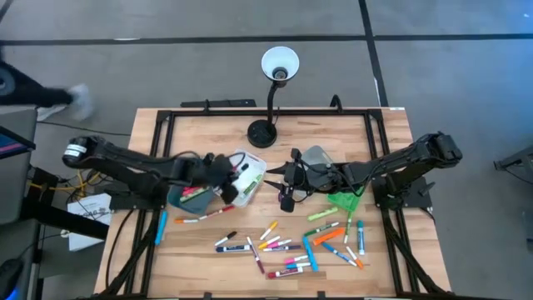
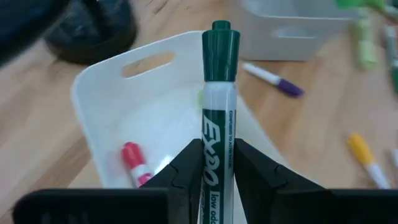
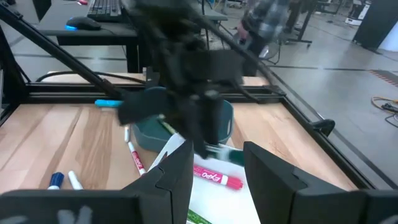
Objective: Pick & Place Markers
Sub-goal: Put the dark green dry erase marker into the white bin
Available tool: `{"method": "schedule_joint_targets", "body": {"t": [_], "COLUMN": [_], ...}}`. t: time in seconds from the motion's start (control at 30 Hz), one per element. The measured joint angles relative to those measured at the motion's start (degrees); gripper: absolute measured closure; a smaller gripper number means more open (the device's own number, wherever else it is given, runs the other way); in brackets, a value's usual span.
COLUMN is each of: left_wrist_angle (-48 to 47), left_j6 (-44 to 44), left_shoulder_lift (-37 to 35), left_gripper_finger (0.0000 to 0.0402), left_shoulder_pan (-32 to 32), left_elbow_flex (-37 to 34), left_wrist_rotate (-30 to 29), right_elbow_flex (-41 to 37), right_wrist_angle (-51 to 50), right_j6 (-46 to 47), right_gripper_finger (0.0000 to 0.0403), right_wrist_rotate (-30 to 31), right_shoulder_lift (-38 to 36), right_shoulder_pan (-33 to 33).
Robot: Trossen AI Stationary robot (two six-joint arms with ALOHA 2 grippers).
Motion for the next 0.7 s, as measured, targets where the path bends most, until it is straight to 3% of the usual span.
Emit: {"method": "schedule_joint_targets", "body": {"t": [0.27, 0.7], "left_wrist_angle": [0.44, 2.73], "left_j6": [0.90, 3.20], "left_shoulder_lift": [5.85, 14.69], "left_gripper_finger": [0.0322, 0.0317], "left_shoulder_pan": [7.97, 8.53], "left_elbow_flex": [0.00, 0.11], "left_wrist_rotate": [6.05, 6.92], "right_elbow_flex": [0.00, 0.00], "right_wrist_angle": [-0.01, -0.02], "right_j6": [-0.02, -0.22], "right_gripper_finger": [0.0271, 0.0272], "right_wrist_rotate": [0.01, 0.00], "right_shoulder_lift": [0.00, 0.00], "right_shoulder_pan": [0.00, -0.04]}}
